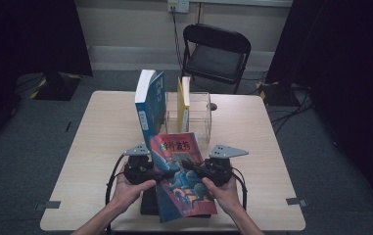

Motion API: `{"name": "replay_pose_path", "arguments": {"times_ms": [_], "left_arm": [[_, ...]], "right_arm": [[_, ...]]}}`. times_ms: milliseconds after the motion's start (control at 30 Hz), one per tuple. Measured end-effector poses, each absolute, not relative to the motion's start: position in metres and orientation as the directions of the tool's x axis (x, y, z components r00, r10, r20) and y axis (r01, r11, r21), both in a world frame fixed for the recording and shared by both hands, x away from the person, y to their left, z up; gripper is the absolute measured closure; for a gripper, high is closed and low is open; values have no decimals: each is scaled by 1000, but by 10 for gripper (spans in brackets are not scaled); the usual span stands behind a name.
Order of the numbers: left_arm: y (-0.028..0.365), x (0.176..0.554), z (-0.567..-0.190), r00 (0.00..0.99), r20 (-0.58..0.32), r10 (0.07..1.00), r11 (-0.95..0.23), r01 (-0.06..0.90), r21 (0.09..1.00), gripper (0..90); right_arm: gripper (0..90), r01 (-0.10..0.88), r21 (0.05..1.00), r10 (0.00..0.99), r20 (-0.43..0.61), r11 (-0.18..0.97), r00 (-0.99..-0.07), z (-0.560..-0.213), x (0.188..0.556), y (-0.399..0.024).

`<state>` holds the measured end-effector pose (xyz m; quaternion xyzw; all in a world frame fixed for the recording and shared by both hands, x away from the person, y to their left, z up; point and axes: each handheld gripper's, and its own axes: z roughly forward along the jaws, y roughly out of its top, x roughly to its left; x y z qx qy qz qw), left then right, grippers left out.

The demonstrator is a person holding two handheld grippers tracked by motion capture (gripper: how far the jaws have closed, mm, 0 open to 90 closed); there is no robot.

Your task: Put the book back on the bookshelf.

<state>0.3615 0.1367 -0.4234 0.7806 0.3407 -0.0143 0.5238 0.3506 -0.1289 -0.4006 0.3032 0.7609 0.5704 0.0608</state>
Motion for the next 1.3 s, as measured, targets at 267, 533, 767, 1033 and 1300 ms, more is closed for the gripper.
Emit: {"name": "replay_pose_path", "arguments": {"times_ms": [267,533,767,1033,1300], "left_arm": [[133,368,-408,771,-339,539,-206,512,834,524],[136,369,-392,787,-290,544,-160,437,885,610],[135,357,-390,818,-269,509,-148,390,909,650],[130,347,-384,852,-244,463,-160,351,923,669],[113,359,-380,851,-275,448,-161,379,911,694]], "right_arm": [[864,357,924,556,226,138,-800,-390,352,-131],[857,303,946,556,192,114,-809,-374,352,-130],[868,311,943,544,200,119,-815,-376,344,-141],[872,312,938,516,194,152,-834,-383,328,-154],[875,329,934,542,206,140,-815,-386,326,-164]]}}
